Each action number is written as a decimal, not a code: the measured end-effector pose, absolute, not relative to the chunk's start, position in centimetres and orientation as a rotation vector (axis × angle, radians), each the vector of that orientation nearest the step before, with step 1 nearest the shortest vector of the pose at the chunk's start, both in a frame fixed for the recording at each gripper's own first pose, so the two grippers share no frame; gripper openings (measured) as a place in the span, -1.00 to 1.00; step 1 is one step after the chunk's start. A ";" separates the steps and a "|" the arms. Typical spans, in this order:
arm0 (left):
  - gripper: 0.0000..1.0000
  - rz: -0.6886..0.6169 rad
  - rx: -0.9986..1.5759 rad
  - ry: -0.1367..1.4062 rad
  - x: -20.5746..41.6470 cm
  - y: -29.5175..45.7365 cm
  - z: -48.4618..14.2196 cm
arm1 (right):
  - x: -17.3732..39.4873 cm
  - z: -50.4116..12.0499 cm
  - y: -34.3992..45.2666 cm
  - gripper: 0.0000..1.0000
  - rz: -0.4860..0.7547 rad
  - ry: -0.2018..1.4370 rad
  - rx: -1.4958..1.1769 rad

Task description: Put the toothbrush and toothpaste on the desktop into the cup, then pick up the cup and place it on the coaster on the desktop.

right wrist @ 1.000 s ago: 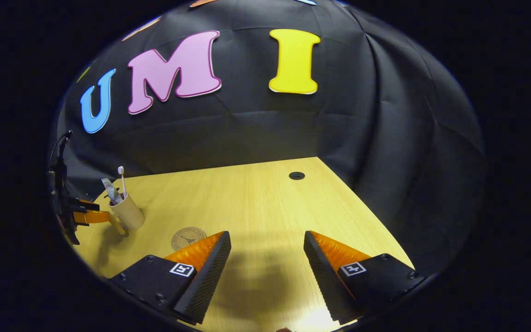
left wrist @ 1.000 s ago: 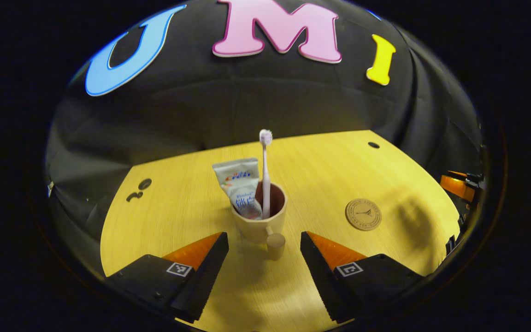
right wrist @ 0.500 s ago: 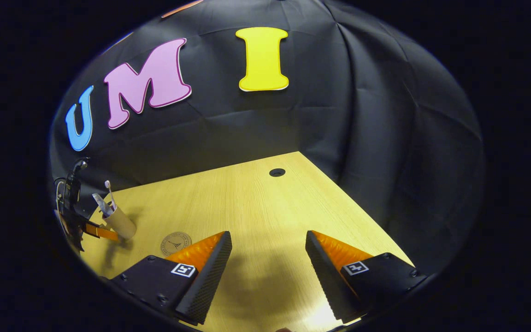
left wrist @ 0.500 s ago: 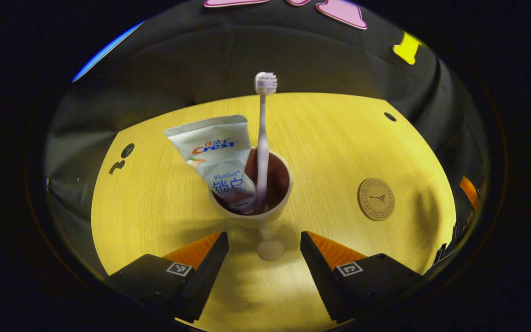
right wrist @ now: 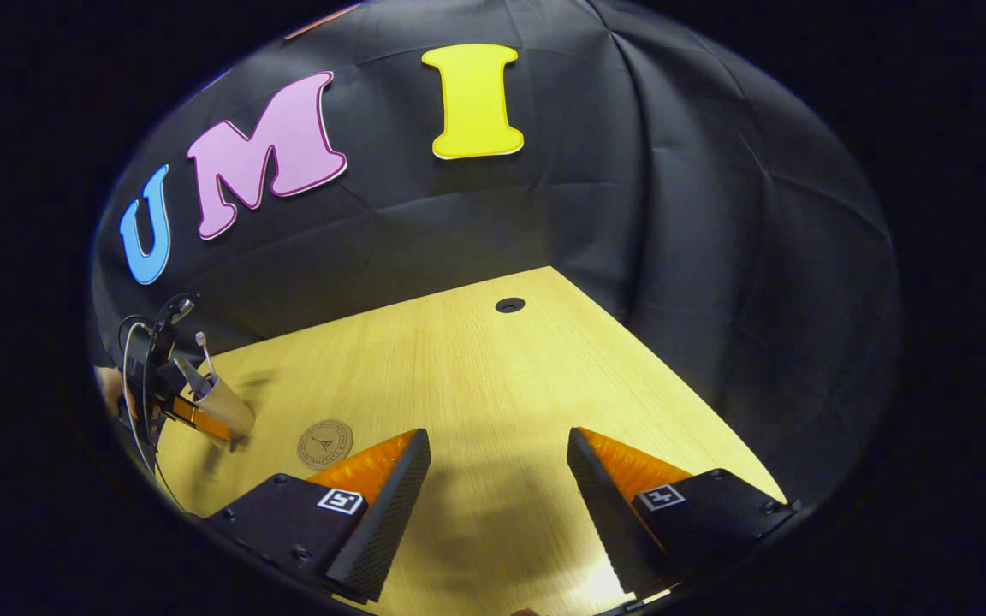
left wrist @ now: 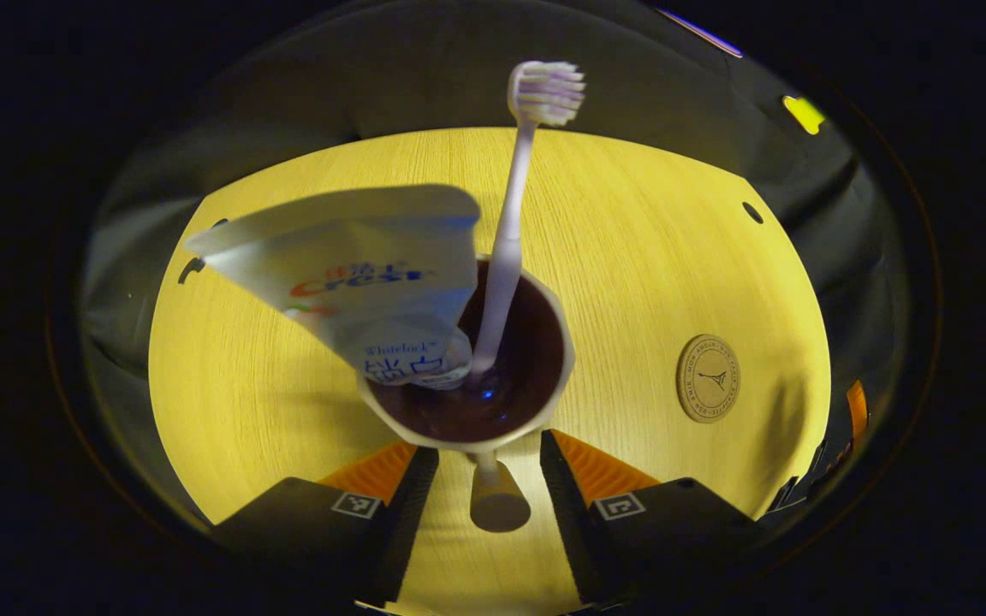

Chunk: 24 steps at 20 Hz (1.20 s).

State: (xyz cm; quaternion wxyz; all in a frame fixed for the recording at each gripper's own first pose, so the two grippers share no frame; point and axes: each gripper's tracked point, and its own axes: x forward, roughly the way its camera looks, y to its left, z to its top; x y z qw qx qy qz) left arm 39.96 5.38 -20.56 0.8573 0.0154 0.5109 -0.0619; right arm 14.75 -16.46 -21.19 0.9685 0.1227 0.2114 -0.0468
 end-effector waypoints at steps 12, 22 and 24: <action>-0.41 -0.179 0.104 1.122 40.0 5.6 -20.8 | 13.8 -21.5 -15.6 0.98 -0.068 0.437 0.225; -0.44 -0.306 0.134 1.054 39.3 -0.4 -18.6 | 14.0 -20.9 -16.3 0.97 -0.084 0.423 0.212; -0.44 -0.353 0.163 1.044 38.9 -2.6 -18.3 | 13.8 -20.8 -16.9 0.97 -0.095 0.421 0.217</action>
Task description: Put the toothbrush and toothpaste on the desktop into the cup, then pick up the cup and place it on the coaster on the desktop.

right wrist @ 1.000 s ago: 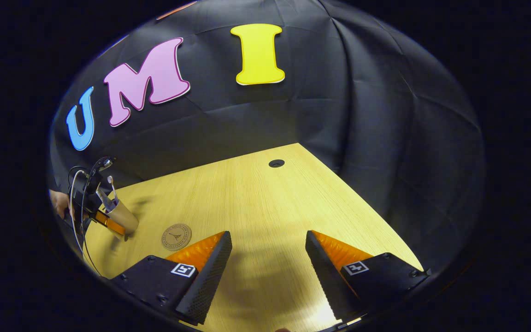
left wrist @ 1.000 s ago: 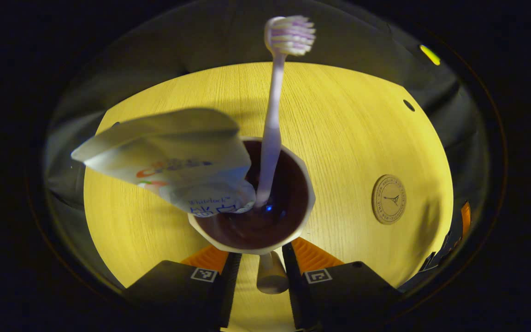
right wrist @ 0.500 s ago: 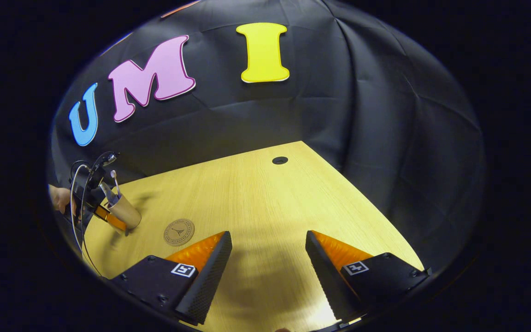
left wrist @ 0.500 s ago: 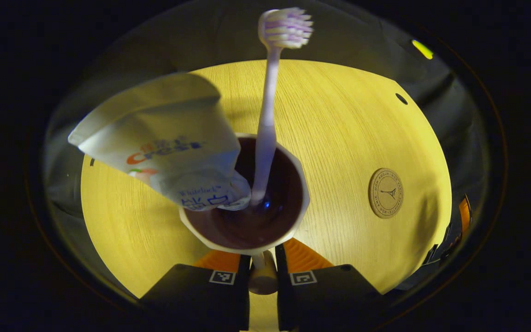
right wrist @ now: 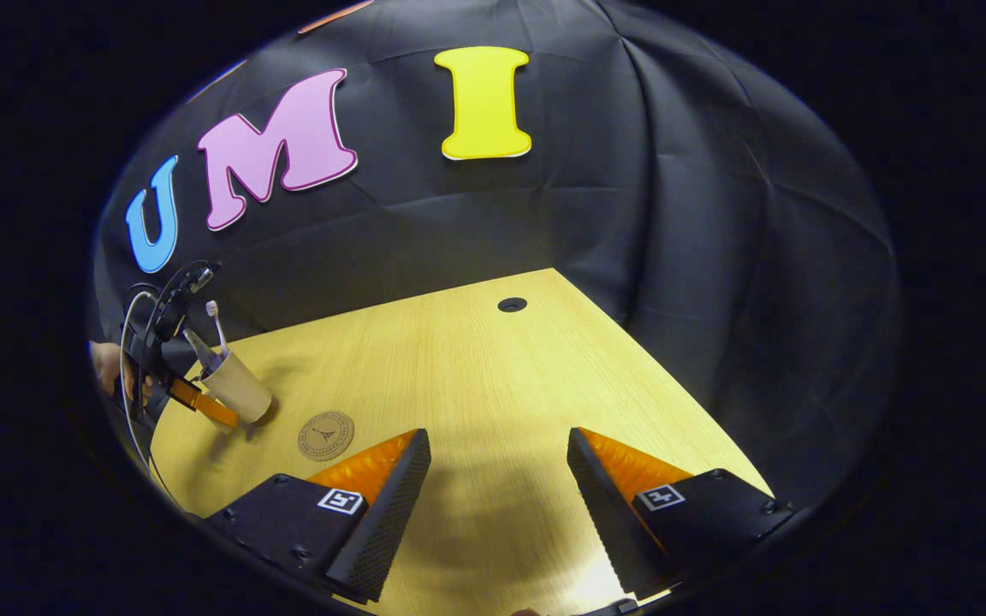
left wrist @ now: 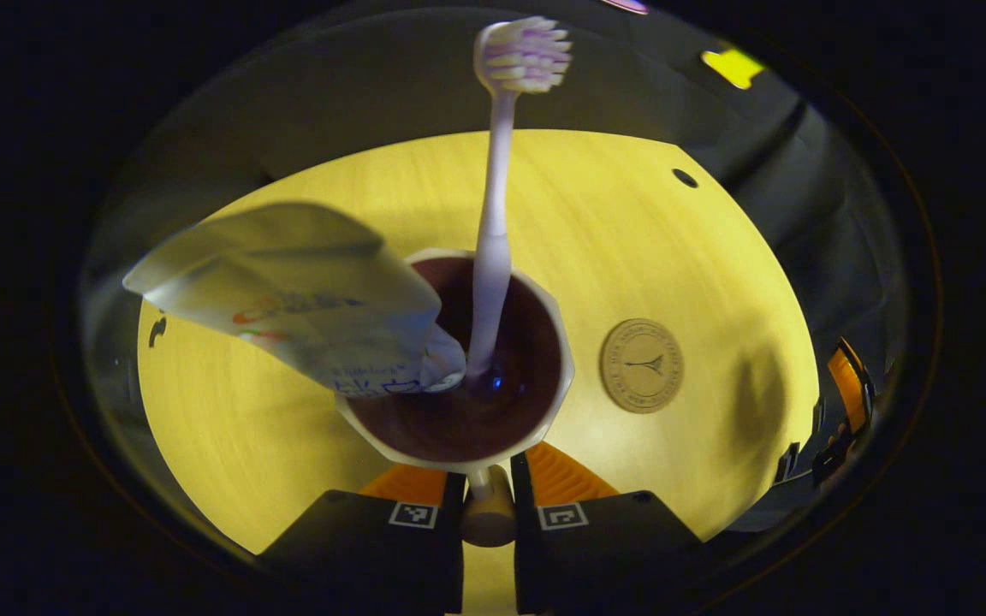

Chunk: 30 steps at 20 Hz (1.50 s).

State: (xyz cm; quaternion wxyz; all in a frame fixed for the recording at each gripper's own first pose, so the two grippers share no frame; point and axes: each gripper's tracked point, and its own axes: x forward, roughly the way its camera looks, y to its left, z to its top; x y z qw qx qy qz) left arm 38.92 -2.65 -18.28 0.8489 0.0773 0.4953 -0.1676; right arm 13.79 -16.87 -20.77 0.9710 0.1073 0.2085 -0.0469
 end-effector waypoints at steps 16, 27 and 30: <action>-0.43 -0.520 0.273 1.066 36.4 -13.0 -19.3 | 10.8 -20.7 -20.8 0.97 -0.177 0.406 0.240; -0.17 -0.477 0.340 1.080 36.1 -13.8 -19.6 | 9.9 -20.4 -19.6 0.97 -0.141 0.396 0.222; 0.34 -0.466 0.331 1.037 35.4 -13.0 -18.0 | 10.0 -19.7 -19.0 0.97 -0.131 0.394 0.213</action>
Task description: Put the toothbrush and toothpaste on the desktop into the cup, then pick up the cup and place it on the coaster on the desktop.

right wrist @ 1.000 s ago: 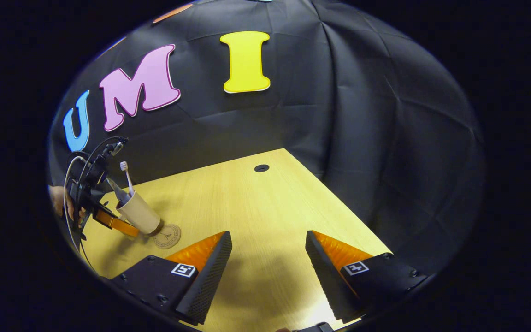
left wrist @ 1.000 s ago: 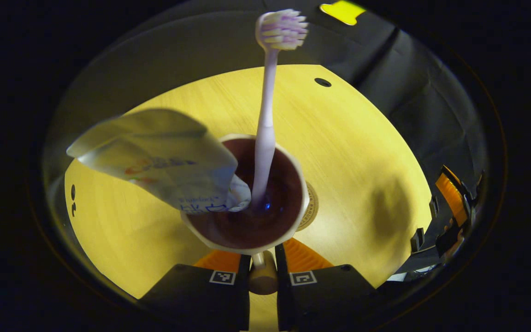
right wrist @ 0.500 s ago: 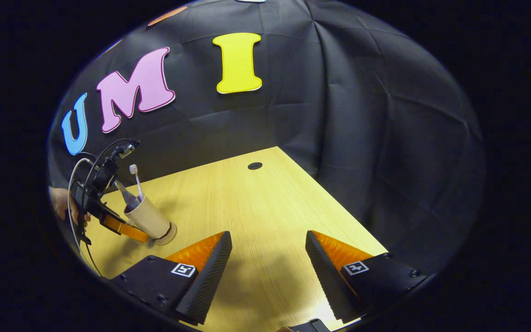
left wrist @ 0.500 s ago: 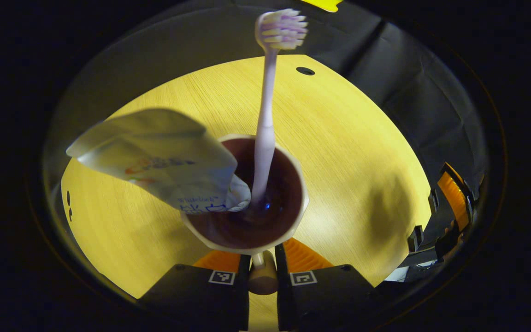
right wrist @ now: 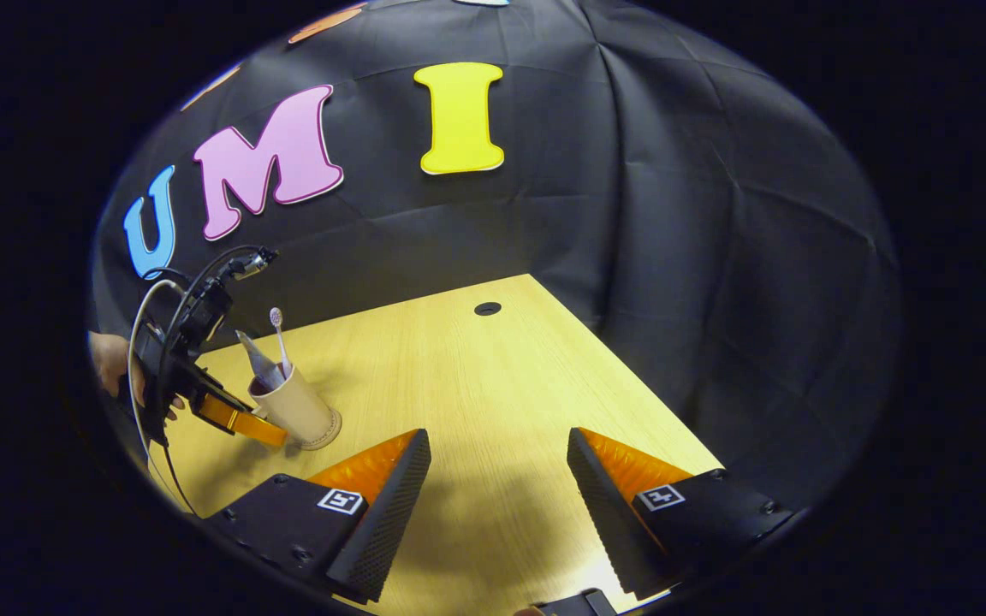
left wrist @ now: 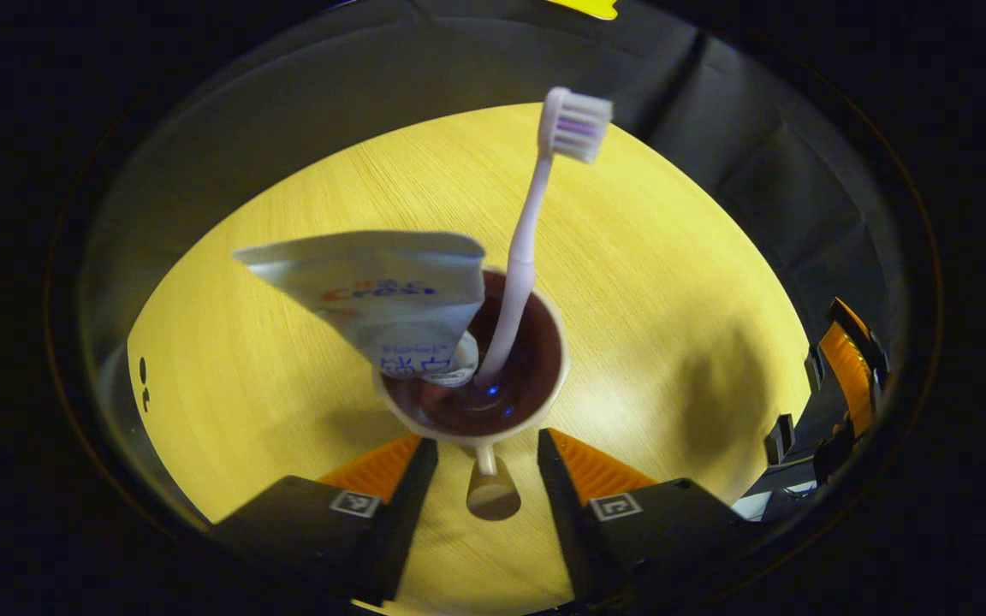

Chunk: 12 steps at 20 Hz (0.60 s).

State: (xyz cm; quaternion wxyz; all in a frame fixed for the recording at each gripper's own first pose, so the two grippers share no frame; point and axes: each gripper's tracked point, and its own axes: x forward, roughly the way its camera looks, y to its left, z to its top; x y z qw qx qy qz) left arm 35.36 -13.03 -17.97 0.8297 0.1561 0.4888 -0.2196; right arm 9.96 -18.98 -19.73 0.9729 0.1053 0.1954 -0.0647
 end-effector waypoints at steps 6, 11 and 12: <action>0.96 -0.442 0.182 0.885 31.2 -10.9 -12.8 | 9.6 -16.6 -16.7 0.97 -0.100 0.378 0.193; 0.95 -0.382 0.055 0.647 25.2 -7.1 -6.7 | 9.0 -11.0 -13.4 0.97 -0.061 0.319 0.187; 0.96 -0.358 0.043 0.587 24.0 -6.0 -5.4 | 8.8 -9.9 -12.7 0.98 -0.047 0.306 0.166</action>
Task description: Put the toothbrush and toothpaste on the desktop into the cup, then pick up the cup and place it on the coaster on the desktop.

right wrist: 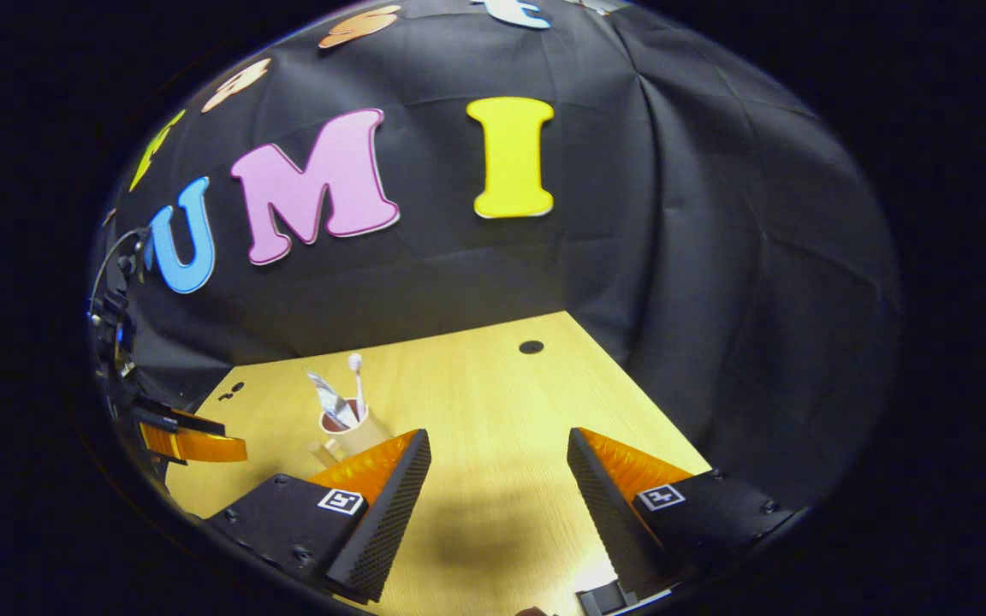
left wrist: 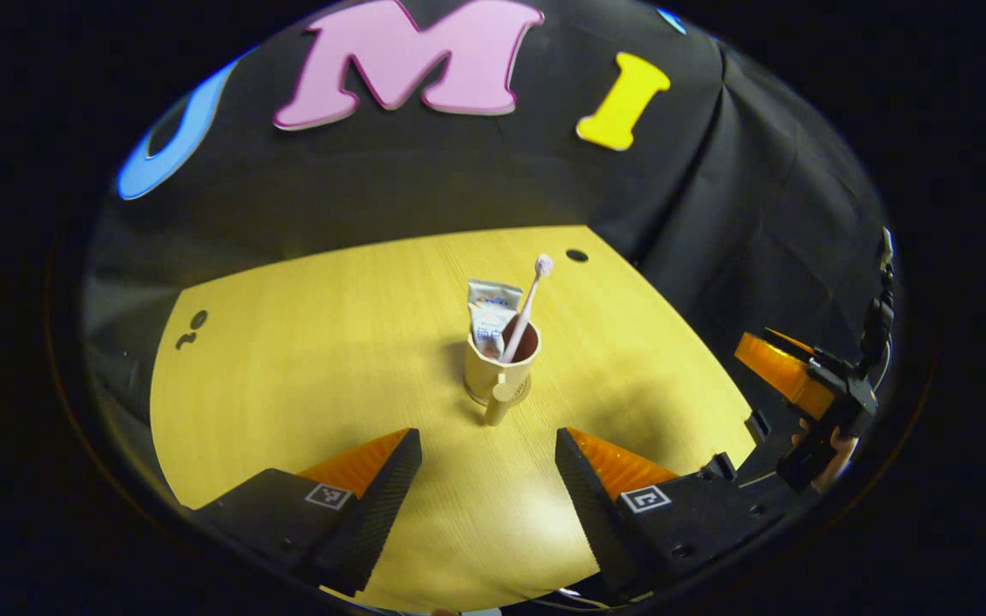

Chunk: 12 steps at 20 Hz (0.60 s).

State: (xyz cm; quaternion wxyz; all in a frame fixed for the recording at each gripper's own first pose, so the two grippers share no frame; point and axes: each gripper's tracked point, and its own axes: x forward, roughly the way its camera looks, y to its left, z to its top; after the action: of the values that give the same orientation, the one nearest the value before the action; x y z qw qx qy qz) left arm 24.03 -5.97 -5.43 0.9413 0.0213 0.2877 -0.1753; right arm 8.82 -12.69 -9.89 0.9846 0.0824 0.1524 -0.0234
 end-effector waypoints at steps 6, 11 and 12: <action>0.95 -0.204 -0.035 0.271 16.7 0.4 1.1 | 5.2 -5.3 -8.0 0.97 0.024 0.253 0.151; 0.95 -0.126 -0.045 0.035 11.7 3.8 5.0 | 1.2 -3.5 -4.2 0.97 0.069 0.238 0.152; 0.95 -0.113 -0.043 0.005 11.1 4.1 5.4 | 0.4 -3.1 -3.5 0.97 0.074 0.231 0.158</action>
State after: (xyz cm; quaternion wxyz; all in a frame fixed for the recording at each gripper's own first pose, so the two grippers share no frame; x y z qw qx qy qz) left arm 11.06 4.13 5.43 0.9982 -0.0214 0.0027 -0.0565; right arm 0.43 -3.50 -3.10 0.9896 0.0786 0.1149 0.0369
